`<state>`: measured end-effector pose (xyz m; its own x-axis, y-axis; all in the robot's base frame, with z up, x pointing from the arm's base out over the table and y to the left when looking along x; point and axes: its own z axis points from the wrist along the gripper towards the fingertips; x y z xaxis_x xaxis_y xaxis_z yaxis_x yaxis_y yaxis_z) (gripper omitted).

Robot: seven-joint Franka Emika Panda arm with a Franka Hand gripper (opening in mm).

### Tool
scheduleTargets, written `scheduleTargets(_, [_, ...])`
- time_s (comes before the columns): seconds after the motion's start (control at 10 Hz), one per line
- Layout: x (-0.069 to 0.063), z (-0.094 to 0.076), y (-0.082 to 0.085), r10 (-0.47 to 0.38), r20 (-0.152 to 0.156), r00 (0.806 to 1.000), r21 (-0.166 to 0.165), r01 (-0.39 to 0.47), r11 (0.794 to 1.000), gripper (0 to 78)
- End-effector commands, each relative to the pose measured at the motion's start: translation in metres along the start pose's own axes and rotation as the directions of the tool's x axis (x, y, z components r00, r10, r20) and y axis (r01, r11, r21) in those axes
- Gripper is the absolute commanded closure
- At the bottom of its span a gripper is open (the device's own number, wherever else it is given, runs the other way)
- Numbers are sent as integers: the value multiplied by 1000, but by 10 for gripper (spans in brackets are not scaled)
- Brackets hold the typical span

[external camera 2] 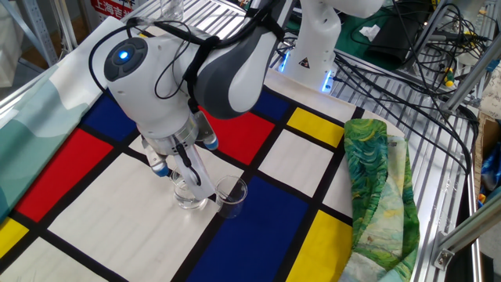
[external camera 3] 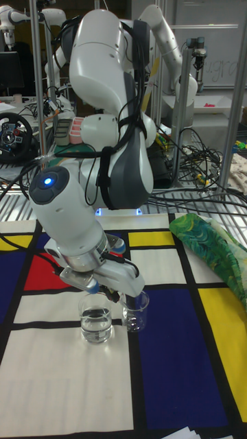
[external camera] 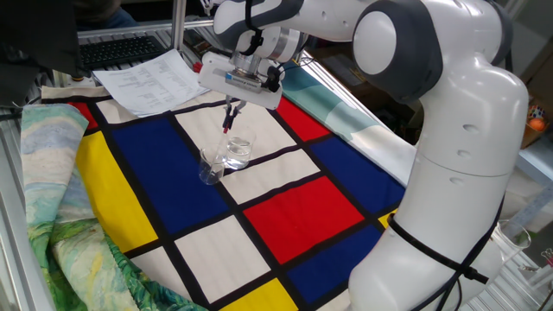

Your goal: Transfer liquid using a dropper

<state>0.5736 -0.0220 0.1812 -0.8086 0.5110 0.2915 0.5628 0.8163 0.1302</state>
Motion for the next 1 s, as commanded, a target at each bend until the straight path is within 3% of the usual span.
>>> scheduleTargets(0.1, [21, -42, -4, -5, -1, 1000, 29, 5, 1000, 758])
scheduleTargets(0.5, [27, -65, 3, 17, 20, 1000, 41, -18, 999, 758])
scheduleTargets(1.0, [29, -66, 5, 32, 45, 999, 30, -33, 999, 758])
